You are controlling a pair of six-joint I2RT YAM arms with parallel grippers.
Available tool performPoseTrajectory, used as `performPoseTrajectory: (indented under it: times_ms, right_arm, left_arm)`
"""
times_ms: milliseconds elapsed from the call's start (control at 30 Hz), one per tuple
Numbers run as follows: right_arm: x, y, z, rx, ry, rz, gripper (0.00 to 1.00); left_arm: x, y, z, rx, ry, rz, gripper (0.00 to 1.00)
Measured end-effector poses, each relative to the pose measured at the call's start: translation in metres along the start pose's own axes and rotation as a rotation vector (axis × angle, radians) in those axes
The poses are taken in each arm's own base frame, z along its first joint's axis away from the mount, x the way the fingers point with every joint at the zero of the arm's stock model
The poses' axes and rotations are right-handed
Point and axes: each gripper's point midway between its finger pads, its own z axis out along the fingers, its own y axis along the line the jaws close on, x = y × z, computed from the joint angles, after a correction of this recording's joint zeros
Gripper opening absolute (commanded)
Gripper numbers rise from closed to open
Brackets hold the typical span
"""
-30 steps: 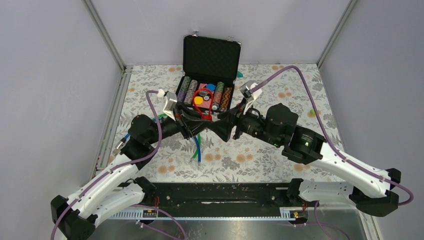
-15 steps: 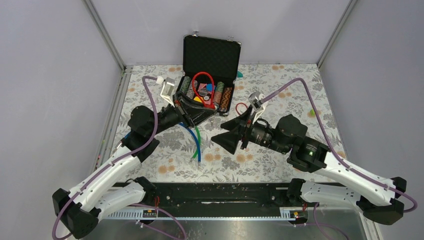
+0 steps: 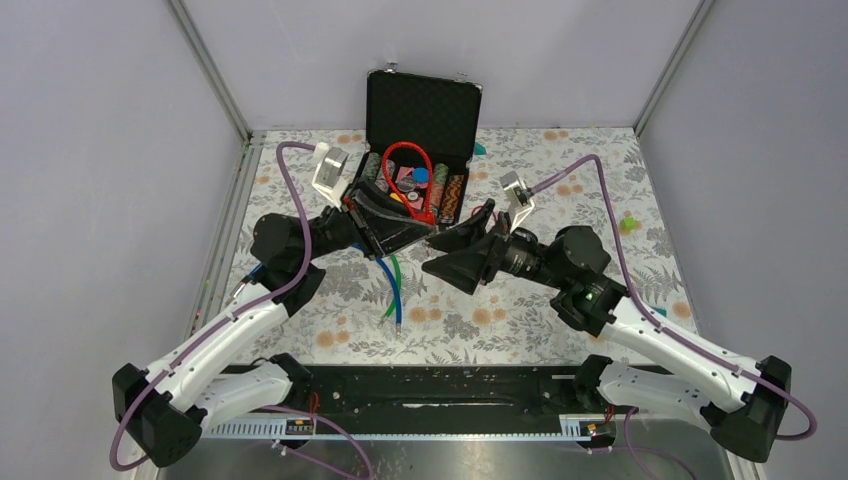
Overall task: Lock with the key
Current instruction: Lock the lock.
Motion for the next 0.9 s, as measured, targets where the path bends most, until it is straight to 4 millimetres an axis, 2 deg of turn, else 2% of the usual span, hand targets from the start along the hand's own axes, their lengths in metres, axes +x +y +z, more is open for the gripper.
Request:
performPoseTrajectory:
  times_ms: [133, 267, 367, 500, 567, 900]
  right_arm:
    - [-0.007, 0.018, 0.003, -0.088, -0.015, 0.005, 0.57]
    - [-0.009, 0.025, 0.008, -0.137, -0.011, 0.035, 0.47]
    - [-0.009, 0.027, 0.011, -0.156, -0.011, 0.065, 0.46]
    - [-0.012, 0.032, 0.013, -0.186, -0.021, 0.093, 0.62]
    - [-0.014, 0.034, 0.014, -0.200, -0.026, 0.102, 0.63]
    - [-0.022, 0.040, 0.021, -0.241, -0.051, 0.135, 0.49]
  left_arm:
    - [-0.003, -0.016, 0.001, 0.083, 0.000, 0.005, 0.00]
    - [-0.006, -0.028, 0.001, 0.143, -0.007, 0.011, 0.00]
    - [-0.010, -0.035, 0.001, 0.175, -0.017, 0.018, 0.00]
    - [-0.012, -0.041, 0.000, 0.199, -0.025, 0.024, 0.00]
    - [-0.013, -0.043, 0.000, 0.206, -0.028, 0.028, 0.00]
    - [-0.014, -0.046, -0.002, 0.207, -0.031, 0.034, 0.00]
